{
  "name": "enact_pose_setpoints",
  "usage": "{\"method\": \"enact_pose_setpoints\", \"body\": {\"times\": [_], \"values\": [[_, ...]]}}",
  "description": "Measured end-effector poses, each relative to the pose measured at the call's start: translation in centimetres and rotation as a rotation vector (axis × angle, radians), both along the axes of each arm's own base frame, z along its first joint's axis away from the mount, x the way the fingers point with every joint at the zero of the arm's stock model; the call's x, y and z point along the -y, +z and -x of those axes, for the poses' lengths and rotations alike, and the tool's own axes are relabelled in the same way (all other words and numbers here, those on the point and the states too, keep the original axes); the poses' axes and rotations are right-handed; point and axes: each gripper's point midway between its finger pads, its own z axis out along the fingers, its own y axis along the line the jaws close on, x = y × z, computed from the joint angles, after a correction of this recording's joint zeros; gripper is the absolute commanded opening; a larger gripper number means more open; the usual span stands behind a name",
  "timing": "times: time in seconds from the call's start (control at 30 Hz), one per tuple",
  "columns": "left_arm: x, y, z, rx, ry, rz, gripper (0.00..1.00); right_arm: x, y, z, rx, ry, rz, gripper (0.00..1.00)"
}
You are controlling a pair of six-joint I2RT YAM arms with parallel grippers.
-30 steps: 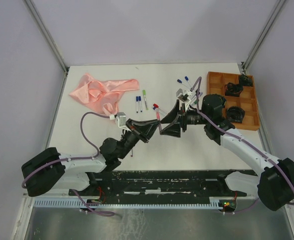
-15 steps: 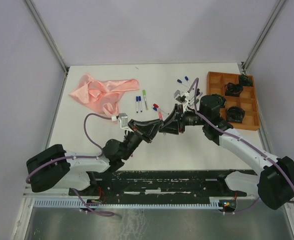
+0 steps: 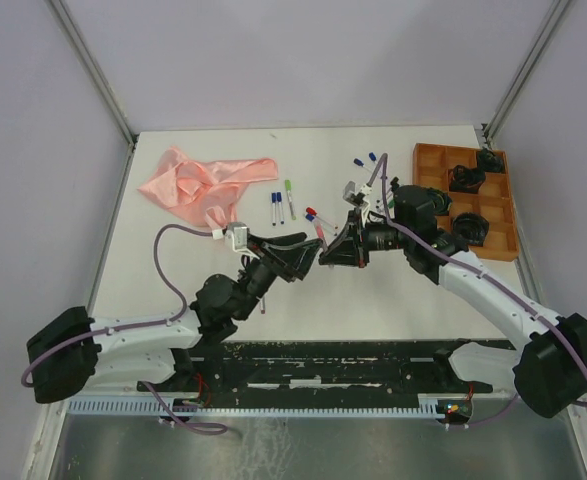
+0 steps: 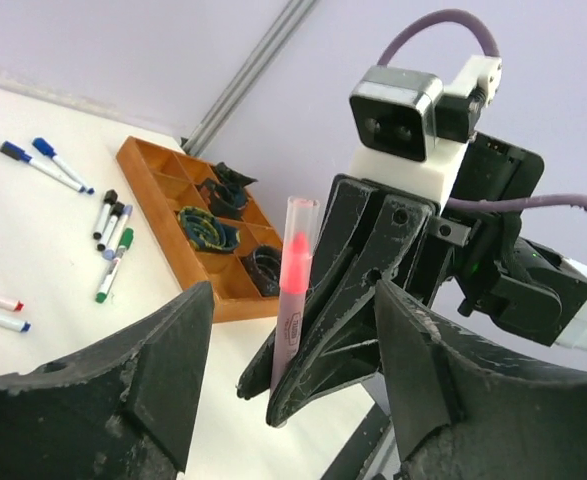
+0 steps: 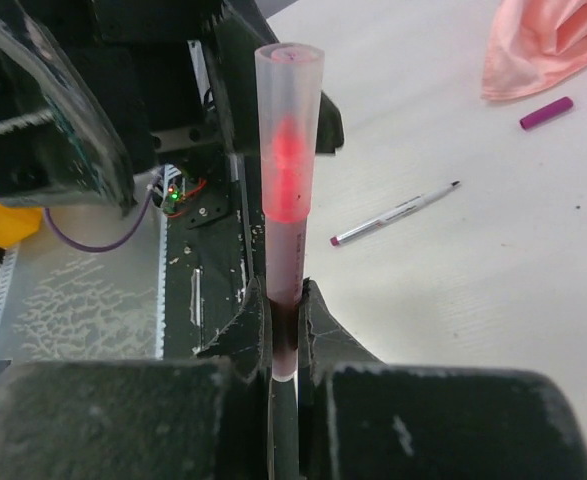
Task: Open the pen caps
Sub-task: Open the pen cap from the pen.
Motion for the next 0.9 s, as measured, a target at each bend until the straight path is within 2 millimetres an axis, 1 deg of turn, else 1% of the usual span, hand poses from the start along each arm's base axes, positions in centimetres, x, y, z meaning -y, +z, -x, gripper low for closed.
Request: {"method": "enact_pose_setpoints", "body": {"times": [0.07, 0.2, 0.3, 0.4, 0.5, 0.67, 0.73, 0.77, 0.9], "values": [[-0.7, 0.6, -0.2, -0.03, 0.027, -0.014, 0.77, 0.2, 0.0, -0.4, 0.027, -0.01, 0.026, 0.0], [-1.3, 1.8, -0.9, -0.096, 0.076, -0.064, 0.77, 0.5, -0.4, -0.7, 0.057, -0.022, 0.069, 0.0], [-0.8, 2.2, -1.3, -0.137, 0.085, -0.122, 0.76, 0.8, -1.1, -0.7, 0.061, -0.027, 0.098, 0.0], [-0.1, 2.2, -1.6, -0.182, 0.082, -0.164, 0.72, 1.1, -1.5, -0.7, 0.063, -0.031, 0.118, 0.0], [0.6, 1.4, -2.0, -0.229, 0.085, -0.21, 0.66, 1.2, -1.9, -0.7, 0.062, -0.032, 0.131, 0.0], [1.4, -0.9, -2.6, -0.297, 0.105, -0.296, 0.54, 1.2, -2.1, -0.8, 0.066, -0.031, 0.139, 0.0], [1.7, -1.7, -2.8, -0.315, 0.11, -0.323, 0.48, 1.2, -2.2, -0.8, 0.064, -0.032, 0.143, 0.0], [1.8, -2.1, -2.9, -0.32, 0.112, -0.334, 0.46, 1.2, -2.2, -0.8, 0.062, -0.032, 0.146, 0.0], [2.0, -2.9, -3.1, -0.335, 0.122, -0.364, 0.46, 1.3, -2.5, -0.9, 0.057, -0.032, 0.154, 0.0]]}}
